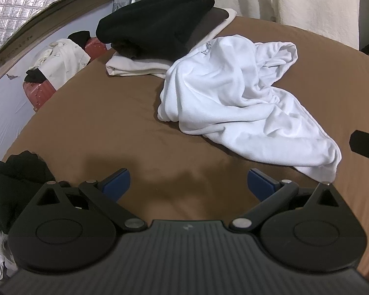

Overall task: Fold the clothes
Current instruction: 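Grasp the white T-shirt with the left and right grippers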

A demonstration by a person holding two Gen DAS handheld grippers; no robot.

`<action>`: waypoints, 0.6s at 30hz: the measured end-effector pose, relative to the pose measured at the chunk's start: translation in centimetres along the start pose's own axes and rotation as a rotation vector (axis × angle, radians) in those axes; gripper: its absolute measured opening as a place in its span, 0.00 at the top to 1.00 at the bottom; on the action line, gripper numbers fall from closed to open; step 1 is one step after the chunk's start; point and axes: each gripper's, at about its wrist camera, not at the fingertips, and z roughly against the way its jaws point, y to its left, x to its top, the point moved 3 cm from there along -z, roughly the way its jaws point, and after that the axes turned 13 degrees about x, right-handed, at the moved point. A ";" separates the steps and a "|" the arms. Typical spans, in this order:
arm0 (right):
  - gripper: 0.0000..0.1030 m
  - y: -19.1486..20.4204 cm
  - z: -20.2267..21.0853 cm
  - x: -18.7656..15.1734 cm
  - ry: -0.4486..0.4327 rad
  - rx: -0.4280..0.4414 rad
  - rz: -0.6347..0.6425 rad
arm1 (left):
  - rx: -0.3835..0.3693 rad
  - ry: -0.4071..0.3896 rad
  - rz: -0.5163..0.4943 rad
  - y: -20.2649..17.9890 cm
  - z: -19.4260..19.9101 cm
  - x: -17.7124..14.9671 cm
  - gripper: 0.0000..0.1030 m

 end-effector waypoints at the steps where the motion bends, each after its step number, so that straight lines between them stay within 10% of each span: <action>1: 0.00 -0.1 -0.1 -0.1 0.001 0.002 -0.001 | -0.002 -0.003 0.001 0.0 -0.2 0.2 0.00; 18: 0.00 -6.8 -8.4 -2.5 0.031 0.219 -0.373 | 0.014 -0.015 0.007 0.6 -9.9 9.4 0.00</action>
